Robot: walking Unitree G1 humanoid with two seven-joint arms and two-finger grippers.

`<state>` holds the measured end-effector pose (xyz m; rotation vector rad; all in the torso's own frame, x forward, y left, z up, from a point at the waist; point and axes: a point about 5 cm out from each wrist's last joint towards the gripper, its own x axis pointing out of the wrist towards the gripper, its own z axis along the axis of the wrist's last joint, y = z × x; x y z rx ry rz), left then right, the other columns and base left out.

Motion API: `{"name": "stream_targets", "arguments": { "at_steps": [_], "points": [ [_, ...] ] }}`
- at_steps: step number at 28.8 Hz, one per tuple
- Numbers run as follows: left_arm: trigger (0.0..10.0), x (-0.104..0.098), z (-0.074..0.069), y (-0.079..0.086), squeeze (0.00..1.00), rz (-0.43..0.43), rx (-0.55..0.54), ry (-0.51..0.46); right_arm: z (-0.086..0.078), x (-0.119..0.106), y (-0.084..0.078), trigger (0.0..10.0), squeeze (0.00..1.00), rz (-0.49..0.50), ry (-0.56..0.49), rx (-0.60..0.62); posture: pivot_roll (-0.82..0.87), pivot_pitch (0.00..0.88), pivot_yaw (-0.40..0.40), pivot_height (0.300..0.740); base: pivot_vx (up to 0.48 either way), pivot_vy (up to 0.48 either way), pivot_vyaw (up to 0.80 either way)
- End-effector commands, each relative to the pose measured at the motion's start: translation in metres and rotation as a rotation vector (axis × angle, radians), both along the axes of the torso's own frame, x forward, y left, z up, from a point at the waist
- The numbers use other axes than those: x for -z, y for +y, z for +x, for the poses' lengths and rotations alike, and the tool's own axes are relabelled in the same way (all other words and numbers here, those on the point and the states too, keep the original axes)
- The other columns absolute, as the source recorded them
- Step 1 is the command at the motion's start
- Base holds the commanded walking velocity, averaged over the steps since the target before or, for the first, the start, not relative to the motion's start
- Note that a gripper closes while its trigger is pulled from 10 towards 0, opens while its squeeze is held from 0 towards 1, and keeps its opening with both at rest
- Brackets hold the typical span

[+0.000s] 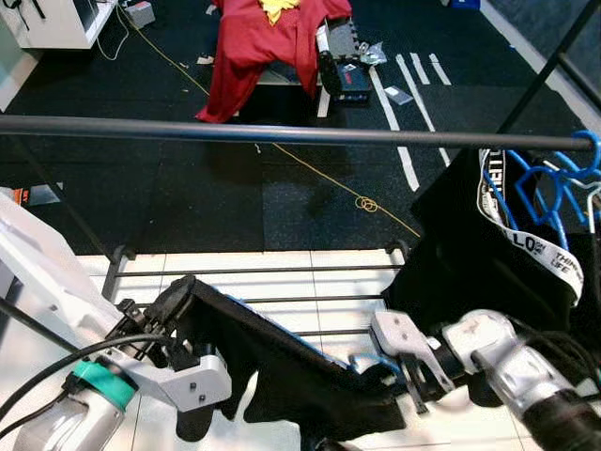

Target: Hang hanger

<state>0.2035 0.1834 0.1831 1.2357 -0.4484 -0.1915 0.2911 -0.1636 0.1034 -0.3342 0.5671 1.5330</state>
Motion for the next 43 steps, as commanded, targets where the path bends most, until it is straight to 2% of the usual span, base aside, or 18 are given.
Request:
{"name": "stream_targets", "arguments": {
  "at_steps": [1,3,6,12,17,21,24,25,27,30,34,37,38,39,41,42,43],
  "points": [
    [10.0,-0.014,-0.003,0.009,0.00,-0.040,-0.047,-0.086,-0.003,0.013,-0.016,0.0,0.00,-0.036,0.079,0.097,0.00,0.202,-0.009,0.740,0.000,0.000,0.00],
    [10.0,-0.012,-0.006,0.007,0.00,-0.041,-0.031,-0.073,0.005,0.009,-0.014,0.0,0.00,-0.029,0.059,0.108,0.01,0.198,-0.007,0.740,0.000,0.000,0.00],
    [10.0,-0.012,-0.006,0.007,0.00,-0.042,-0.030,-0.072,0.006,0.009,-0.010,0.0,0.00,-0.045,0.054,0.064,0.01,0.195,-0.008,0.740,0.000,0.000,0.00],
    [10.0,-0.014,-0.005,0.006,0.00,-0.040,-0.028,-0.084,-0.001,0.012,-0.007,0.0,0.00,-0.134,0.032,-0.080,0.02,0.192,-0.012,0.740,0.000,0.000,0.00],
    [10.0,-0.016,-0.004,0.007,0.00,-0.042,-0.028,-0.095,-0.008,0.020,-0.012,0.0,0.00,-0.173,0.071,-0.122,0.02,0.191,-0.019,0.740,0.000,0.000,0.00],
    [10.0,-0.016,-0.003,0.007,0.00,-0.040,-0.023,-0.091,-0.010,0.024,-0.013,0.0,0.00,-0.195,0.027,-0.133,0.02,0.191,-0.019,0.740,0.000,0.000,0.00],
    [10.0,-0.012,-0.003,0.010,0.00,-0.026,-0.040,-0.075,0.003,0.011,-0.009,0.0,0.00,-0.160,-0.103,-0.055,0.02,0.195,-0.018,0.740,0.000,0.000,0.00],
    [10.0,-0.012,-0.003,0.010,0.00,-0.026,-0.040,-0.075,0.003,0.011,-0.009,0.0,0.00,-0.160,-0.103,-0.055,0.02,0.195,-0.018,0.740,0.000,0.000,0.00],
    [10.0,-0.011,-0.003,0.012,0.00,-0.023,-0.048,-0.072,0.009,0.000,-0.008,0.0,0.00,-0.144,-0.184,-0.037,0.02,0.196,-0.015,0.740,0.000,0.000,0.00],
    [10.0,-0.011,-0.001,0.013,0.00,-0.022,-0.052,-0.072,0.007,-0.012,-0.003,0.0,0.00,-0.099,-0.239,-0.069,0.01,0.195,-0.011,0.740,0.000,0.000,0.00],
    [10.0,-0.011,0.000,0.013,0.00,-0.022,-0.052,-0.074,0.002,-0.021,0.002,0.0,0.00,-0.057,-0.261,-0.093,0.01,0.193,-0.009,0.740,0.000,0.000,0.00],
    [10.0,-0.012,0.001,0.013,0.00,-0.022,-0.047,-0.076,-0.008,-0.021,0.004,0.0,0.00,-0.044,-0.213,-0.136,0.00,0.195,-0.005,0.740,0.000,0.000,0.00],
    [10.0,-0.013,0.002,0.012,0.00,-0.022,-0.044,-0.079,-0.015,-0.012,0.001,0.0,0.00,-0.067,-0.158,-0.165,0.00,0.196,-0.005,0.740,0.000,0.000,0.00],
    [10.0,-0.013,0.002,0.012,0.00,-0.022,-0.044,-0.079,-0.015,-0.012,0.001,0.0,0.00,-0.067,-0.158,-0.165,0.00,0.196,-0.005,0.740,0.000,0.000,0.00],
    [10.0,-0.016,0.004,0.012,0.00,-0.026,-0.038,-0.093,-0.025,0.007,-0.004,0.0,0.00,-0.109,-0.063,-0.176,0.00,0.197,-0.006,0.740,0.000,0.000,0.00],
    [10.0,-0.018,0.004,0.011,0.00,-0.028,-0.034,-0.103,-0.026,0.016,-0.006,0.0,0.00,-0.116,-0.020,-0.152,0.00,0.198,-0.007,0.740,0.000,0.000,0.00],
    [10.0,-0.018,0.004,0.011,0.00,-0.028,-0.034,-0.103,-0.026,0.016,-0.006,0.0,0.00,-0.116,-0.020,-0.152,0.00,0.198,-0.007,0.740,0.000,0.000,0.00]
  ]
}}
